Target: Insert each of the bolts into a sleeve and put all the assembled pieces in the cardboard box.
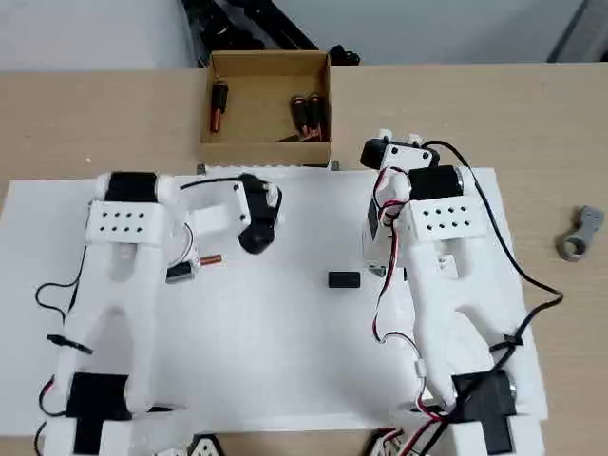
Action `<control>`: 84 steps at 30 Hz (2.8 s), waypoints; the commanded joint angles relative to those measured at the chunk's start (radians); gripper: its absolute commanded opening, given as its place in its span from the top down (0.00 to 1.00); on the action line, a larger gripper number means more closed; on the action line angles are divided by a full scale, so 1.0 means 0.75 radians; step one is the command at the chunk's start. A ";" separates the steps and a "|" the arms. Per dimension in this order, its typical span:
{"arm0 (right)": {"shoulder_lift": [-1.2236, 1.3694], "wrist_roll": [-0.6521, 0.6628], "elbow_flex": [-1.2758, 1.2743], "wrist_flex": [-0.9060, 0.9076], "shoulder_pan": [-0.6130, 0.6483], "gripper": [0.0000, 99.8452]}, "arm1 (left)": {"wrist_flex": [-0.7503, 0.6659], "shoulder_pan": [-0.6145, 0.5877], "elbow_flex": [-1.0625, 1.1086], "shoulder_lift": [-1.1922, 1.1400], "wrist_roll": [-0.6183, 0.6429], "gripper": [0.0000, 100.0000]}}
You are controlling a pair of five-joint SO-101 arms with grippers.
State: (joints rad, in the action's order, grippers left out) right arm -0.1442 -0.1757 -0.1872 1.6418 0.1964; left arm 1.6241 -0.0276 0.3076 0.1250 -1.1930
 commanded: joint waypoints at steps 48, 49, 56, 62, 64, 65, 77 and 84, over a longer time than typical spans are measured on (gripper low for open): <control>-0.050 -0.014 0.006 -0.197 0.120 0.88 | 0.068 -0.006 0.015 -0.172 2.177 0.75; -0.050 -0.014 0.006 -0.197 0.120 0.88 | 0.074 -0.006 0.009 -0.245 2.177 0.75; -0.050 -0.014 0.006 -0.187 0.114 0.88 | 0.170 -0.008 -0.144 -0.563 2.175 0.87; -0.050 -0.014 0.004 -0.185 0.114 0.88 | 0.115 -0.010 -0.228 -0.573 2.171 0.91; -0.050 -0.014 0.004 -0.183 0.114 0.88 | 0.084 -0.016 -0.240 -0.573 2.169 0.91; -0.050 -0.014 0.004 -0.183 0.114 0.88 | 0.074 -0.023 -0.244 -0.573 2.169 0.91; -0.060 -0.014 -0.065 -0.193 0.111 0.88 | -0.070 -0.059 -0.236 -0.448 2.093 1.00; -0.060 -0.014 -0.065 -0.195 0.120 0.88 | -0.276 -0.090 -0.136 -0.448 2.062 0.99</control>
State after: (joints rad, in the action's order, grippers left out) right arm -0.1442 -0.1757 -0.2409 1.5052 0.2808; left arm 1.4737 -0.0875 0.2033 -0.2647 0.3598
